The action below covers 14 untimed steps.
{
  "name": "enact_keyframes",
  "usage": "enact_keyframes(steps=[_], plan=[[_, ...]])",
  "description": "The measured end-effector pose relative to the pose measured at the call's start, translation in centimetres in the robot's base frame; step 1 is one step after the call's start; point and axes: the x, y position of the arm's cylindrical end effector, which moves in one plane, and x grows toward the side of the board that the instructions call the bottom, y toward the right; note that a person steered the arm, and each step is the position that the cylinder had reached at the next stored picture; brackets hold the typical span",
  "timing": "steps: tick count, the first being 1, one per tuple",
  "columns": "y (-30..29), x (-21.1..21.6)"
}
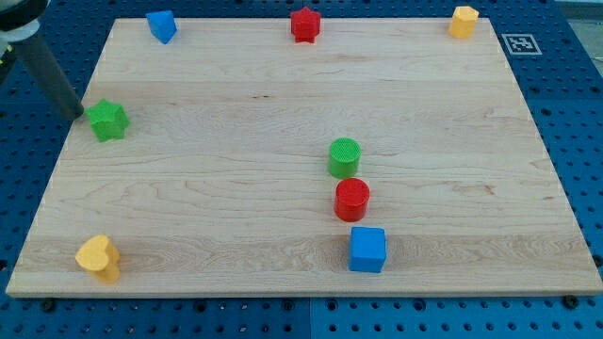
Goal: Slide the green star towards center
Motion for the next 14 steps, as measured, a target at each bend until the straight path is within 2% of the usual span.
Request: enact_keyframes(steps=[4, 5, 6, 8, 11, 12, 14], plan=[[0.1, 4.4], [0.2, 2.9], [1.4, 1.7], [8.1, 3.2], [10.3, 9.2], [12.9, 9.9], [15.3, 7.6]])
